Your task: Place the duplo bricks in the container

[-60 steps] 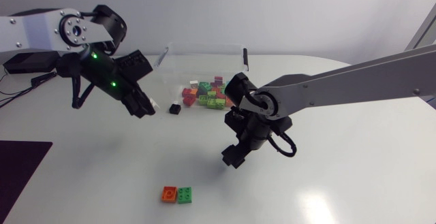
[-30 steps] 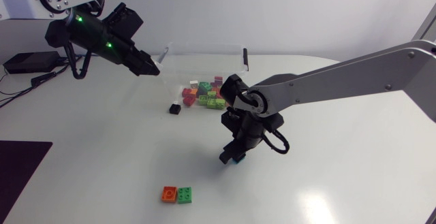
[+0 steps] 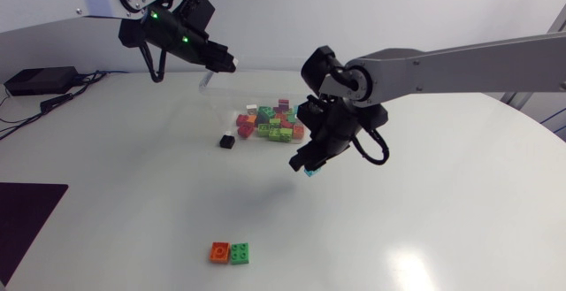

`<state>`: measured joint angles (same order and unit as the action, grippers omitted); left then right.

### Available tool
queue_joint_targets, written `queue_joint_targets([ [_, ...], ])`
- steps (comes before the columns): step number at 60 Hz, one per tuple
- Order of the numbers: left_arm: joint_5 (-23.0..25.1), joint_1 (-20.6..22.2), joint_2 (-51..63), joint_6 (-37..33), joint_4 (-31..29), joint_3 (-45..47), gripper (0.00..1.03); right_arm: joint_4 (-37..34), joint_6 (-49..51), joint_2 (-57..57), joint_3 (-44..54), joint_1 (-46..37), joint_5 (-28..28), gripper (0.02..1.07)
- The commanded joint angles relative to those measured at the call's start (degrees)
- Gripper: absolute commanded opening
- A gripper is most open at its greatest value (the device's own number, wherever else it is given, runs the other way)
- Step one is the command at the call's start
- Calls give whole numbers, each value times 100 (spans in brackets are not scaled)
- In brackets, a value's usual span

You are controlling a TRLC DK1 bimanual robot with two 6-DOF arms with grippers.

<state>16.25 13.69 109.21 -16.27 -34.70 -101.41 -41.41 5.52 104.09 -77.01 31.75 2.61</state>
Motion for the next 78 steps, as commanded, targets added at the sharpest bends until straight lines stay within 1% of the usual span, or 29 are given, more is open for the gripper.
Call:
queue_joint_targets([
  [1, 45, 11, 312, 326, 218, -275, 35, -96, -112, -196, -235, -19, 20, 29],
  [12, 36, -16, 584, 634, 807, -389, 36, -96, -104, -302, -543, -63, 20, 29],
  [14, 1, -7, 663, 748, 1000, -406, 37, -96, -104, -328, -613, -72, 20, 29],
  [19, -210, 2, 804, 880, 1193, -459, 42, -34, -95, -399, -710, -81, 29, 29],
  [20, -333, 11, 857, 924, 1273, -477, 51, -16, -86, -416, -771, -90, 38, 29],
  [21, -465, 11, 857, 933, 1299, -468, 58, -8, -77, -425, -789, -99, 46, 29],
  [22, -482, 11, 857, 933, 1308, -468, 59, 19, -77, -443, -824, -107, 55, 29],
  [23, -649, 11, 857, 968, 1378, -433, 82, 45, -68, -451, -859, -107, 55, 29],
  [24, -667, 11, 848, 968, 1404, -415, 90, 63, -68, -460, -894, -125, 55, 29],
  [25, -711, 2, 821, 968, 1483, -362, 100, 71, -68, -460, -938, -134, 64, 29],
  [31, -825, -104, 558, 959, 1607, -143, 100, 168, -68, -487, -1158, -160, 64, 29],
  [39, -825, -464, -58, 863, 1633, 508, 99, 388, -68, -460, -1457, -186, 64, 29],
  [45, -825, -745, -638, 678, 1712, 1316, 99, 625, -95, -363, -1615, -213, 64, 29],
  [50, -764, -939, -1130, 546, 2107, 2178, 99, 880, -104, -311, -1641, -222, 46, 29],
  [51, -693, -991, -1262, 537, 2213, 2424, 99, 977, -104, -284, -1641, -222, 29, 29],
  [54, -632, -1071, -1455, 441, 2345, 2828, 99, 1100, -112, -214, -1685, -230, 11, 29],
  [61, -553, -1114, -1657, 326, 2503, 3478, 99, 1328, -139, -12, -1835, -292, -24, 29],
  [66, -500, -1106, -1719, 309, 2837, 3953, 99, 1487, -192, 146, -1932, -336, -24, 29],
  [73, -491, -983, -1596, 344, 3312, 4436, 99, 1847, -200, 322, -1967, -380, -50, 29],
  [78, -491, -807, -1446, 370, 3435, 4542, 99, 2040, -227, 489, -2046, -424, -68, 29],
])
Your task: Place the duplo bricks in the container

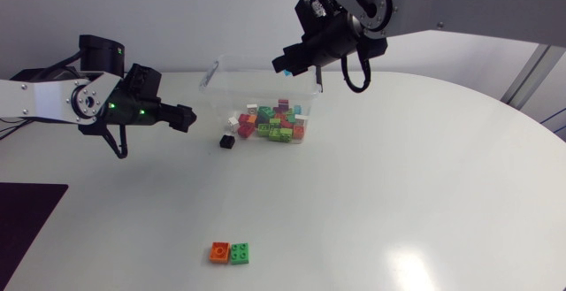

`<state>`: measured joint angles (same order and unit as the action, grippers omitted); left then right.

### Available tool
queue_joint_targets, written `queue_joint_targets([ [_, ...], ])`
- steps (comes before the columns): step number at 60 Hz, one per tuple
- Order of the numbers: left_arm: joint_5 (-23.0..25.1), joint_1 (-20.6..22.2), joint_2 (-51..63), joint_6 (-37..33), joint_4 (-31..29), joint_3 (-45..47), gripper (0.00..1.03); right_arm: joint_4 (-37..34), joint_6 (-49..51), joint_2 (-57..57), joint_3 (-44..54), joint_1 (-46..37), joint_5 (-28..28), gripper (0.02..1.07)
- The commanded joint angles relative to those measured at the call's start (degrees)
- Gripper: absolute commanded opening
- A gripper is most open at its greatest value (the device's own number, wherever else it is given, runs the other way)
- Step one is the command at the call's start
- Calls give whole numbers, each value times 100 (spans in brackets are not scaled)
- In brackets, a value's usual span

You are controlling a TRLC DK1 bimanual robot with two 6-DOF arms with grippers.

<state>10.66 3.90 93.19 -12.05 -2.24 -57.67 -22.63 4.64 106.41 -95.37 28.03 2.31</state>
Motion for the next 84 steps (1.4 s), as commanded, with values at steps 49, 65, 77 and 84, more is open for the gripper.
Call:
queue_joint_targets([
  [49, -565, 1174, 2133, 704, 699, -605, 95, 1534, -473, -367, 959, -342, -512, 103],
  [65, -1127, 1271, 2670, 889, 751, -1124, 87, 1780, -421, -1852, 2673, -263, -345, 103],
  [77, -1153, 1341, 2837, 1003, 751, -1203, 62, 1718, -166, -2555, 3570, 168, -195, 103],
  [84, -1153, 1341, 2951, 1030, 751, -1256, 52, 1578, 388, -2951, 4106, 387, 235, 103],
])
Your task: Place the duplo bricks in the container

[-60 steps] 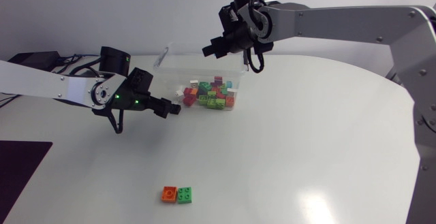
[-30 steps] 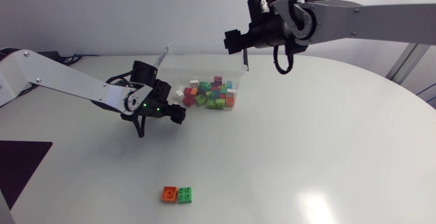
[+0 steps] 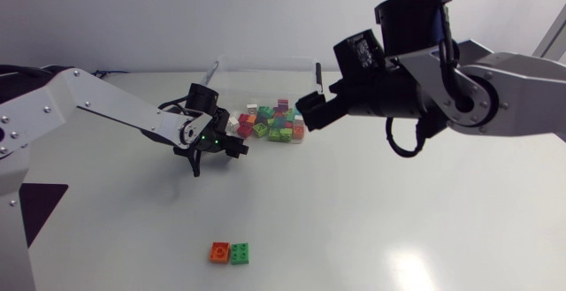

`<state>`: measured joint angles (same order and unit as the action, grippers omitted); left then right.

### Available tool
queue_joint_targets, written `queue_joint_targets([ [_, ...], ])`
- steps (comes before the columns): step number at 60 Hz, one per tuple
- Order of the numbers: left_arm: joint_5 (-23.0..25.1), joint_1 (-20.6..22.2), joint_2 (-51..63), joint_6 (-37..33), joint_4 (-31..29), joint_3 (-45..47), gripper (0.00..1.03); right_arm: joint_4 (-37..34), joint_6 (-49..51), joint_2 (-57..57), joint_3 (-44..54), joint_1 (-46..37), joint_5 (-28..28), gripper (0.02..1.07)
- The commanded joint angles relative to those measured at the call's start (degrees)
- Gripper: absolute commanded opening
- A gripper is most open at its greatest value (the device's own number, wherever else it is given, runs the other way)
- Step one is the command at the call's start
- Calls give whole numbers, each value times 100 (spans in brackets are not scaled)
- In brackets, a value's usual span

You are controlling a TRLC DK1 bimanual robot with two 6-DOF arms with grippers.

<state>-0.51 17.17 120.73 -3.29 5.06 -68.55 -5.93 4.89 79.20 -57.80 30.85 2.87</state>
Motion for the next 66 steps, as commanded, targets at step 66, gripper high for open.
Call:
queue_joint_targets([
  [66, 438, -267, -3380, -735, -1886, 475, 41, -2746, 3361, 2574, -961, 2004, 1286, 102],
])
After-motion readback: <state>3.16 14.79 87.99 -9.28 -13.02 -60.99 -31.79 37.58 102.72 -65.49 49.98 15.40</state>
